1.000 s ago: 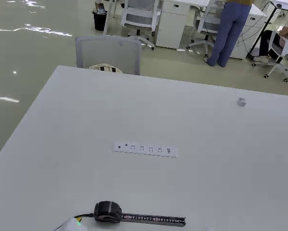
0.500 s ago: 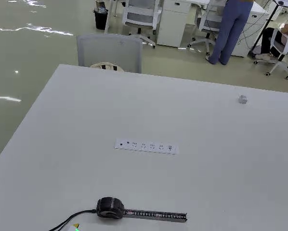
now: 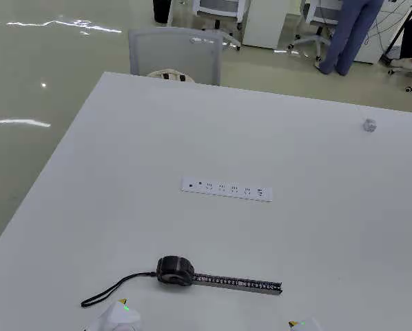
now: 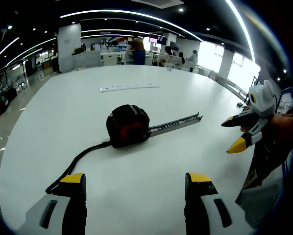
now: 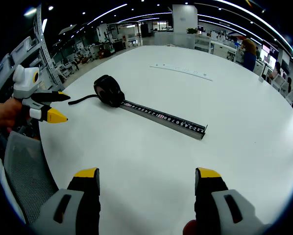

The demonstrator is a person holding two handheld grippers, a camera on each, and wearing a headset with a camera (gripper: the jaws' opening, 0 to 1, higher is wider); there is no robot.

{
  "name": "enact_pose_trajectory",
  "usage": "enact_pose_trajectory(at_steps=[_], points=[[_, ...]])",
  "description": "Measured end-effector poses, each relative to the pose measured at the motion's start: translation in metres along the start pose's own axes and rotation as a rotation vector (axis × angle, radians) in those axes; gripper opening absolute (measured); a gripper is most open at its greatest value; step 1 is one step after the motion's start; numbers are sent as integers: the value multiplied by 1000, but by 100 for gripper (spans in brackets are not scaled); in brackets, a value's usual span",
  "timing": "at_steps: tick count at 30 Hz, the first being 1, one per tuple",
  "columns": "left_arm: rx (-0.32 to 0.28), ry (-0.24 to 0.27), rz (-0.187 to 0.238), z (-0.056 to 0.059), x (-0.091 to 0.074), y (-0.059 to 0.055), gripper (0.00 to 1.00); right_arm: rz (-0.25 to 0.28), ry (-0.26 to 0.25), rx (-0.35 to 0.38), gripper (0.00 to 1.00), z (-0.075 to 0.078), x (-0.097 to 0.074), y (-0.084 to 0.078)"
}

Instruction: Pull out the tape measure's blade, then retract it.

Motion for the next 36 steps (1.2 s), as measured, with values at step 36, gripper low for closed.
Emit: enact_pose_trajectory(at_steps=[36], points=[[-101,66,-29,8,-37,-35,92,-30,-19,71,98,-37,-31,-18]])
Point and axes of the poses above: the centre of the closed fingertips' face, and the gripper's own axes: x roughly forward along the fingers, z roughly to its right, y roughly out of its top, the point moved 4 cm from there along -x, roughly backward along the fingers, and after that the axes turned 6 degrees about -x, right-handed, at the moved point
